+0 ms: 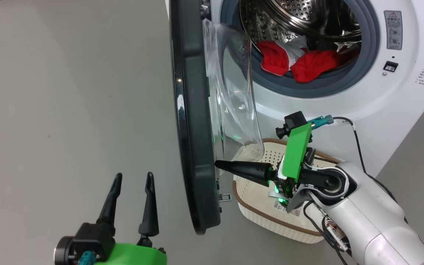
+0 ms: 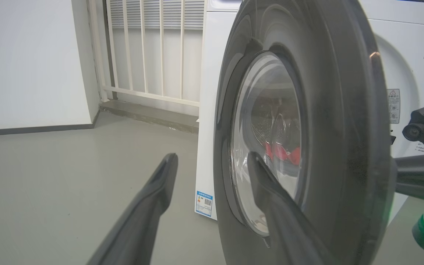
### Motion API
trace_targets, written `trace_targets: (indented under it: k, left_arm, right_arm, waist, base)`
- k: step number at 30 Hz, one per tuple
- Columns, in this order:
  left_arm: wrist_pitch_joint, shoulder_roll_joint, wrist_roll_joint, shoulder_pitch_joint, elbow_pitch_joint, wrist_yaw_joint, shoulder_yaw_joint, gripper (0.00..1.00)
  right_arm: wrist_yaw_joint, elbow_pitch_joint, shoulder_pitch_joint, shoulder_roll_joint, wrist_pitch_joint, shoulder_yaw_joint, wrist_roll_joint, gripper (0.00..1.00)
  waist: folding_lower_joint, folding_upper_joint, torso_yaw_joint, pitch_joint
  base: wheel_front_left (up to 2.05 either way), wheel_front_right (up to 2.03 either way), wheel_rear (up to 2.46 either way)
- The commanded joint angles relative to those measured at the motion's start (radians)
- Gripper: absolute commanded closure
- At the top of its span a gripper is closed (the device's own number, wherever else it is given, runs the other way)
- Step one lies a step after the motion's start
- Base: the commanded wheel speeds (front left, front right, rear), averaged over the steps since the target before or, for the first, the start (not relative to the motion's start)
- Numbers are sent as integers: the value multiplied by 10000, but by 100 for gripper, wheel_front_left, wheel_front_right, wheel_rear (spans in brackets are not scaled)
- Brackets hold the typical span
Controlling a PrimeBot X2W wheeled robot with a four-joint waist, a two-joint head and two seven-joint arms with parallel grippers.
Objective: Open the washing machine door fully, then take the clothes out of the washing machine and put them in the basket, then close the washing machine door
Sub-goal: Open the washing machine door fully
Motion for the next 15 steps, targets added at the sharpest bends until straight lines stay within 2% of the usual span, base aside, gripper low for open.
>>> trace_targets:
  k: [1,7,8,9,11,12,13,15]
  left_arm:
    - [-49,119,-73,-32,-259,61,365,0]
    - [-49,135,-98,0,-231,-17,359,0]
    - [-49,149,-105,-2,-210,-38,370,0]
    - [-49,163,-112,-2,-189,-57,384,0]
    - [-49,203,-111,-1,-162,-115,395,0]
    - [-49,219,-98,6,-168,-130,394,0]
    - [-49,230,-81,13,-188,-137,396,0]
    - [-49,244,-63,10,-202,-146,403,0]
  right_arm:
    - [39,-244,-280,288,-76,57,-137,100]
    - [39,-569,-26,-28,-1068,136,-1237,100]
    - [39,-657,89,-112,-1268,151,-1437,87]
    - [39,-771,206,-212,-1500,175,-1670,71]
    - [39,-1006,484,-412,-1980,209,-2095,47]
    - [39,-1141,616,-549,-2269,260,-2388,16]
    - [39,-1292,756,-681,-2569,314,-2671,0]
    - [39,-1402,928,-786,-2868,314,-2858,0]
  waist:
    - [0,0,-11,-22]
    - [0,0,-60,-149]
    - [0,0,-73,-178]
    - [0,0,-87,-209]
    - [0,0,-119,-290]
    - [0,0,-133,-314]
    - [0,0,-144,-332]
    - [0,0,-158,-355]
  base:
    - [0,0,0]
    - [0,0,0]
    - [0,0,0]
    - [0,0,0]
    - [0,0,0]
    - [0,0,0]
    - [0,0,0]
    - [0,0,0]
